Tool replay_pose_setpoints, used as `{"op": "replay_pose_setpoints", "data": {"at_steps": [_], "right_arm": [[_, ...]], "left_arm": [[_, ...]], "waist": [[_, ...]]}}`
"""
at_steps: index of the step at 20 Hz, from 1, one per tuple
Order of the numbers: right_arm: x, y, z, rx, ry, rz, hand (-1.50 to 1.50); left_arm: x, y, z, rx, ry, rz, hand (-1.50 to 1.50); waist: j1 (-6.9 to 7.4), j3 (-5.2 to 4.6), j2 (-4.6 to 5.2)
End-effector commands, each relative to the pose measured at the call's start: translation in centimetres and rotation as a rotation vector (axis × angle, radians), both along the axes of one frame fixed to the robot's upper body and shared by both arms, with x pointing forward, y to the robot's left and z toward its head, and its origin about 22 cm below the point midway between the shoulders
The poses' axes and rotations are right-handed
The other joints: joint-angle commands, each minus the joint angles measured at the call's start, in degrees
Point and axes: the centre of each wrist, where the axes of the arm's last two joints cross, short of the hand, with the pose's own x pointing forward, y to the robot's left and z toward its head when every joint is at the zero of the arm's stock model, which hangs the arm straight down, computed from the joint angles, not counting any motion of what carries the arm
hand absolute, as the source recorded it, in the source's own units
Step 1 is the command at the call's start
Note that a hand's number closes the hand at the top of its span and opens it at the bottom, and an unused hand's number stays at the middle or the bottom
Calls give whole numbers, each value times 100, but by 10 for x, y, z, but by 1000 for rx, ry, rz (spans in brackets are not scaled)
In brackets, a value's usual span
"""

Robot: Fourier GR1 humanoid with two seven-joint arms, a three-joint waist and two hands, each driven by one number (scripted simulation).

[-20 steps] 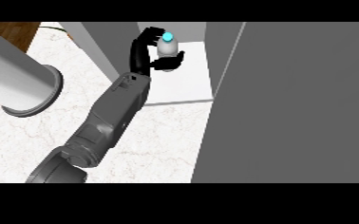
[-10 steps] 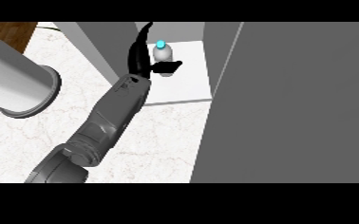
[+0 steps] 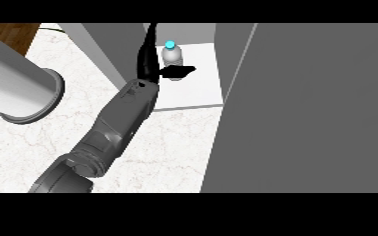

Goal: Pick up the bottled water, place it into the cabinet and close the cabinet

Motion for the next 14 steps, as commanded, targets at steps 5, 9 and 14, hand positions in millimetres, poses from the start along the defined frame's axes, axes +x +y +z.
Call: {"op": "replay_pose_setpoints", "data": {"at_steps": [5, 9, 14], "right_arm": [[-10, -3, 11, 14, -5, 3, -150], [-19, -6, 21, 10, -7, 4, -150], [-13, -1, 10, 36, 0, -29, -150]], "left_arm": [[0, 1, 5, -273, -163, -223, 150], [-1, -2, 5, -344, -186, -306, 150], [1, -3, 11, -463, -166, -428, 150]], "waist": [[133, -8, -56], [110, -4, -108], [289, 7, -139]]}}
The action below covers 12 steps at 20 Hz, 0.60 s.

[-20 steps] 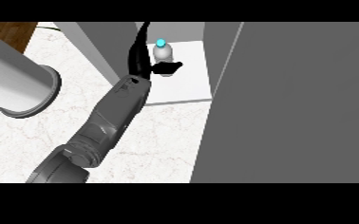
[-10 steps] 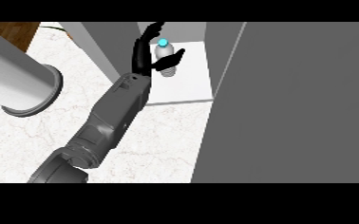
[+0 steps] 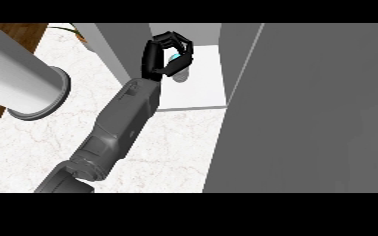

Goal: Pick up the bottled water, place it into the cabinet and close the cabinet

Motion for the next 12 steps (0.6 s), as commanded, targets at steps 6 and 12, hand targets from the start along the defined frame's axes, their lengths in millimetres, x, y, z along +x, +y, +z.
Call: {"op": "replay_pose_setpoints", "data": {"at_steps": [6, 12], "right_arm": [[-16, -12, 18, -14, -38, -52, -150], [-16, -15, 13, -41, -27, -92, -150]], "left_arm": [[-15, 5, -14, -188, 59, -227, 150], [-31, 7, -16, -261, 92, -290, 150]], "waist": [[260, 6, -147], [483, 10, -206]]}}
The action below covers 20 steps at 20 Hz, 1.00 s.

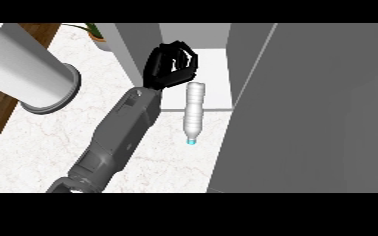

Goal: Pick up the bottled water, place it into the cabinet and close the cabinet

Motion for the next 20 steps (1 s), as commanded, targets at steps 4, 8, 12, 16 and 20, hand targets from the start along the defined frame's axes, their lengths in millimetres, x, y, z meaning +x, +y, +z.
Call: {"op": "replay_pose_setpoints", "data": {"at_steps": [4, 8, 12, 16, 20], "right_arm": [[-15, -4, 14, -24, -44, -9, -150], [-7, -10, 16, -45, -49, -21, -150], [-14, -9, 22, -79, 7, 64, 150], [-16, 1, 14, -113, 37, 244, 150], [-19, 9, 23, -114, 11, 359, 150]], "left_arm": [[-35, 26, -23, -115, 17, 6, 150], [-58, 39, -29, -147, 30, -3, 150], [-87, 47, -24, -162, 43, -27, 150], [-134, 70, -43, -203, 71, -39, 150], [-164, 99, -24, -182, 39, -5, 150]], "waist": [[236, 3, -91], [351, 7, -88], [351, 4, -86], [424, 9, -72], [373, 6, -41]]}}
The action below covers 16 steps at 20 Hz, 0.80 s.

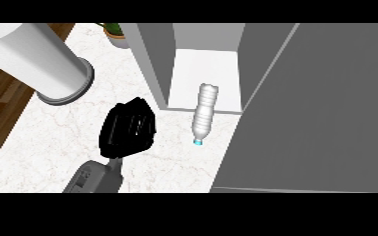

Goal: Pick up the bottled water, place it into the cabinet and close the cabinet

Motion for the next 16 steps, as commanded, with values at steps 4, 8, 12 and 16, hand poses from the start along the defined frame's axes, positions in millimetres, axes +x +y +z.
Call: {"op": "replay_pose_setpoints", "data": {"at_steps": [4, 8, 12, 16], "right_arm": [[-21, 11, 24, 51, 24, 184, 150], [-11, 24, 29, 42, -5, 184, 150], [-2, 36, 34, 60, -24, 168, 150], [21, 69, 43, 59, -19, 143, 150]], "left_arm": [[-67, 48, 24, 5, -44, 55, 150], [-90, 72, 36, 2, -22, 61, 150], [-124, 100, 46, 14, -22, 87, 150], [-147, 100, 58, 1, -57, 125, 150]], "waist": [[-38, -11, 27], [-115, -19, 62], [-113, -21, 58], [-131, -18, 75]]}}
